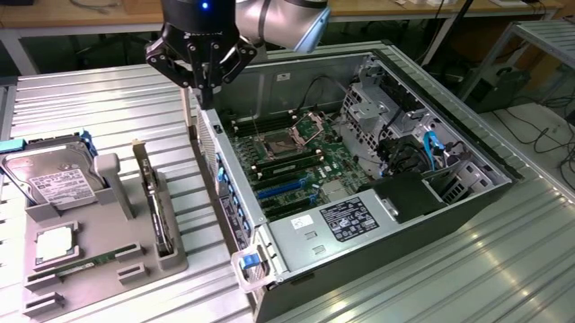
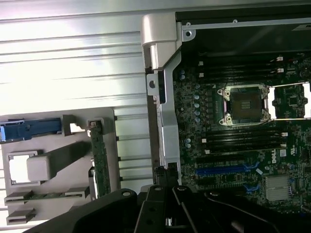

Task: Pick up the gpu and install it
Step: 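Reach for the gpu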

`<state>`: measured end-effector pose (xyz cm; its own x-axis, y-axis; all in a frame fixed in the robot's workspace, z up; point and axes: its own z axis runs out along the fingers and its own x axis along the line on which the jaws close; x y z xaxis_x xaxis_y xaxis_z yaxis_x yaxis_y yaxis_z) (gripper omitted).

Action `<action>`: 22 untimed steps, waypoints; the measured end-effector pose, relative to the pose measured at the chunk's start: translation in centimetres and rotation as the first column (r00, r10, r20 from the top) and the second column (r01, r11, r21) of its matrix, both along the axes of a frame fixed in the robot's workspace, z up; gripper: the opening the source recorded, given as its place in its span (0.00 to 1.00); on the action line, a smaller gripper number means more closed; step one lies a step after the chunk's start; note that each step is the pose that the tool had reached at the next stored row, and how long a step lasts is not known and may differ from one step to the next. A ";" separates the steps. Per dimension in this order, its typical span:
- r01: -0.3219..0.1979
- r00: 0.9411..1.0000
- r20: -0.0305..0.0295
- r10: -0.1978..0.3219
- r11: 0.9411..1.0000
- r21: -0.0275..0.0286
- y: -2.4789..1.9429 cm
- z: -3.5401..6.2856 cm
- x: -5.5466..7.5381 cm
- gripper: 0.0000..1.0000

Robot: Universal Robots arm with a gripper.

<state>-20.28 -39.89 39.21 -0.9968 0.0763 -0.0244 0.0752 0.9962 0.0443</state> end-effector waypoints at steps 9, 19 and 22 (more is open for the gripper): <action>0.000 1.000 0.000 0.000 1.000 0.000 0.00 -0.05 -0.8 0.11; 0.000 1.000 0.000 0.000 1.000 0.000 -0.25 -0.37 -7.4 0.11; 0.000 1.000 0.000 0.000 1.000 0.000 -0.27 -0.39 -7.8 0.11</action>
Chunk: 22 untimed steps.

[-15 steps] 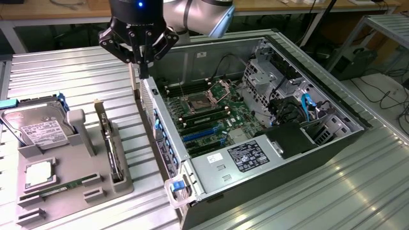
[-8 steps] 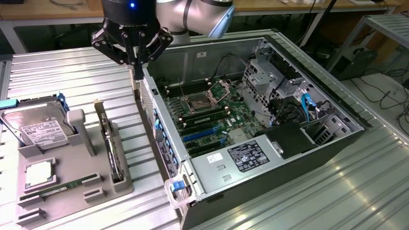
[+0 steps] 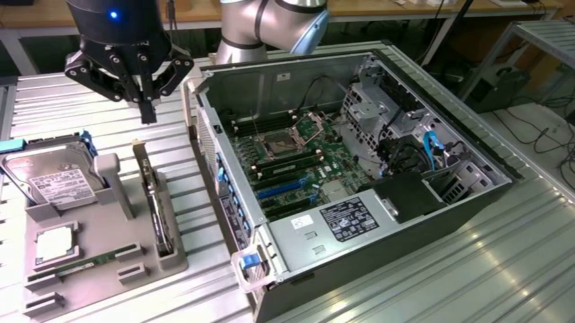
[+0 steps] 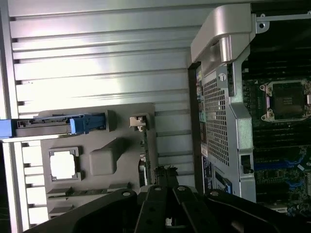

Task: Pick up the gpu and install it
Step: 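Reach for the gpu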

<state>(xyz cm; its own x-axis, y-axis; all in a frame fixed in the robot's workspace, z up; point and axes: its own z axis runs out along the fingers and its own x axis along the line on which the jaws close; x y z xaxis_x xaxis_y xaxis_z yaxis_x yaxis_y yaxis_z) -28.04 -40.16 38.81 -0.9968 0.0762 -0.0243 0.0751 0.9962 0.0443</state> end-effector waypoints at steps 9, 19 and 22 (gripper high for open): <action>0.000 1.000 0.000 0.000 1.000 0.000 -0.06 -0.05 -0.9 0.11; 0.000 1.000 0.000 0.000 1.000 0.000 -0.12 -0.11 -2.2 0.11; 0.000 1.000 0.000 0.000 1.000 0.000 -0.14 -0.14 -2.7 0.11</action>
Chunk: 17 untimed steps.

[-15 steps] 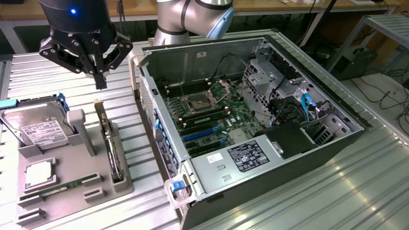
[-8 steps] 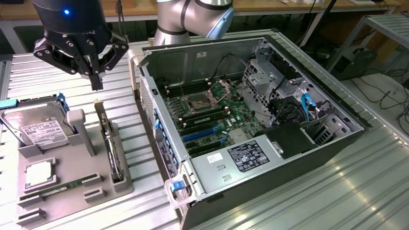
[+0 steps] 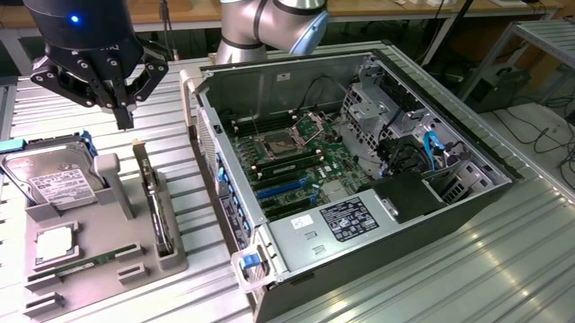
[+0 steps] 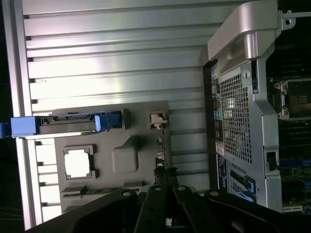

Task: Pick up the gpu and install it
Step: 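Reach for the gpu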

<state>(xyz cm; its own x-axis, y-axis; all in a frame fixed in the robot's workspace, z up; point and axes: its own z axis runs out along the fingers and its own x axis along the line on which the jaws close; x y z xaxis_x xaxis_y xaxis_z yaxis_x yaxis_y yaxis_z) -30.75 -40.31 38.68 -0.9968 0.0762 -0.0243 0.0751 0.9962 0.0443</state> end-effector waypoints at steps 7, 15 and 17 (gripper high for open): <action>0.000 1.000 0.000 0.000 1.000 0.000 -0.04 -0.04 -0.9 0.11; 0.000 1.000 0.000 0.000 1.000 0.000 -1.32 -0.12 -0.9 0.11; 0.000 1.000 0.000 0.000 1.000 0.000 -2.12 -0.19 -0.9 0.11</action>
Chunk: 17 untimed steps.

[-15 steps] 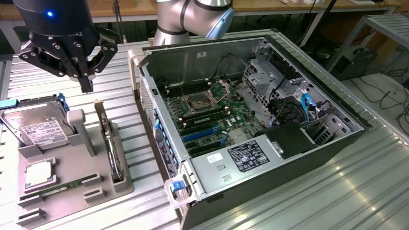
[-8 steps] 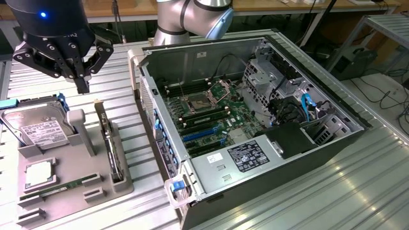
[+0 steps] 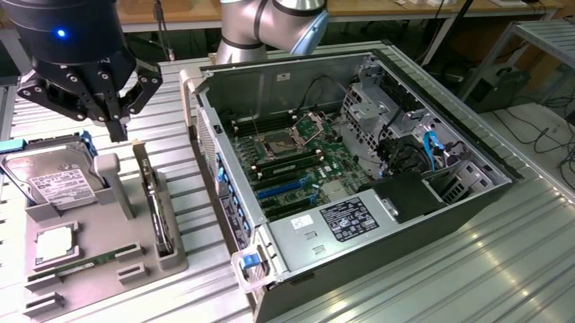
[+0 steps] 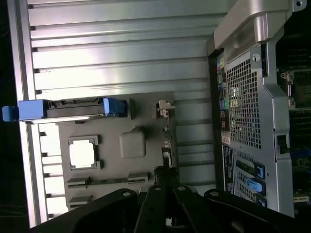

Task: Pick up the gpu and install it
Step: 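Reach for the gpu, then pick up the gpu and move the gpu toward the slot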

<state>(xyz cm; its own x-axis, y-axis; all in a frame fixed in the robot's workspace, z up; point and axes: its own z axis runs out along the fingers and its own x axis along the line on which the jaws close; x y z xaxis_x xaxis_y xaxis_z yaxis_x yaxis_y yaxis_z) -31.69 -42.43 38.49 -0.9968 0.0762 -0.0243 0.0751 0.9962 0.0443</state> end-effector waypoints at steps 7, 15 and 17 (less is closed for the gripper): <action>0.000 1.000 0.000 0.000 1.000 0.000 -1.77 -0.28 0.0 0.11; 0.000 1.000 0.000 0.000 1.000 0.000 -2.03 -0.29 0.0 0.11; 0.000 1.000 0.000 0.000 1.000 0.000 -2.03 -0.29 0.0 0.11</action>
<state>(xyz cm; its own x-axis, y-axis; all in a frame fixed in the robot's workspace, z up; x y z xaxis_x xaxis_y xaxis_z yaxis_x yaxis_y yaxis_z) -31.70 -44.46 38.20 -0.9968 0.0761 -0.0243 0.0750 0.9962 0.0442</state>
